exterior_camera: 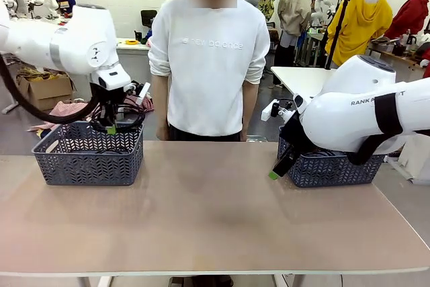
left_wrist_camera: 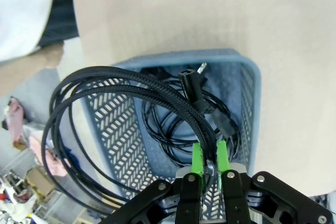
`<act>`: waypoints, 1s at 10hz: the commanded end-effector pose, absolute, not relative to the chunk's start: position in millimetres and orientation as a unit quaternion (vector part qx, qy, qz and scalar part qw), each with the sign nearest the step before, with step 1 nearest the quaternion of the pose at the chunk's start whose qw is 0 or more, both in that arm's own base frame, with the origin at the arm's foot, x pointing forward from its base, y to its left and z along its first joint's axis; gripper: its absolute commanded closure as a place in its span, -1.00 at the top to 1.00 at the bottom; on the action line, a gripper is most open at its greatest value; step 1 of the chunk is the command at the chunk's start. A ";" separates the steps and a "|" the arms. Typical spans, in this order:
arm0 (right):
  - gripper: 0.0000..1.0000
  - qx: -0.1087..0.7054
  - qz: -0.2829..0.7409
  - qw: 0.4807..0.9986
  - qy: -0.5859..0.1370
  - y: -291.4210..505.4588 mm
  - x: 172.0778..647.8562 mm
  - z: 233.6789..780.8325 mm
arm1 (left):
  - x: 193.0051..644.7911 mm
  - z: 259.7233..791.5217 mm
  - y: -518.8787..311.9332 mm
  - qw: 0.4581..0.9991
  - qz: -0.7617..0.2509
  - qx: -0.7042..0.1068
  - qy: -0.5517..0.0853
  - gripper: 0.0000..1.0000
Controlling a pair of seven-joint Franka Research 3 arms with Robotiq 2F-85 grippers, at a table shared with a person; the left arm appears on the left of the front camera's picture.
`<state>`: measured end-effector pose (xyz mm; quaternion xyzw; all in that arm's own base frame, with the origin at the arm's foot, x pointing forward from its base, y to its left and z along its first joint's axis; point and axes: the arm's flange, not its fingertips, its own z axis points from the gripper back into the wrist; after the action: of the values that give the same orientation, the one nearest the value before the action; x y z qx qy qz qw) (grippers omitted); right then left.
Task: Organize the cables according to human instructions.
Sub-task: Pick up a bundle of cables and place it in the basket indicated by the human.
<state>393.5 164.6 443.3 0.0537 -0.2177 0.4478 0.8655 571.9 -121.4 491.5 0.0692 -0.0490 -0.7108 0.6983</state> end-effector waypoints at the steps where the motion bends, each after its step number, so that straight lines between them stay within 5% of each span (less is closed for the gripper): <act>1: 1.00 0.050 0.445 0.867 -0.217 163.4 390.6 444.4 | 557.1 484.0 -102.6 0.700 -0.708 0.059 -0.067 -1.00; 10: 1.00 0.050 0.445 0.867 -0.217 163.4 390.6 444.4 | 561.9 448.2 -71.2 0.737 -0.667 0.061 -0.085 -1.00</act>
<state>393.5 164.6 443.3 0.0537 -0.2178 0.4478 0.8655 564.8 -73.2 451.0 0.0613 -0.0727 -0.6730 0.7335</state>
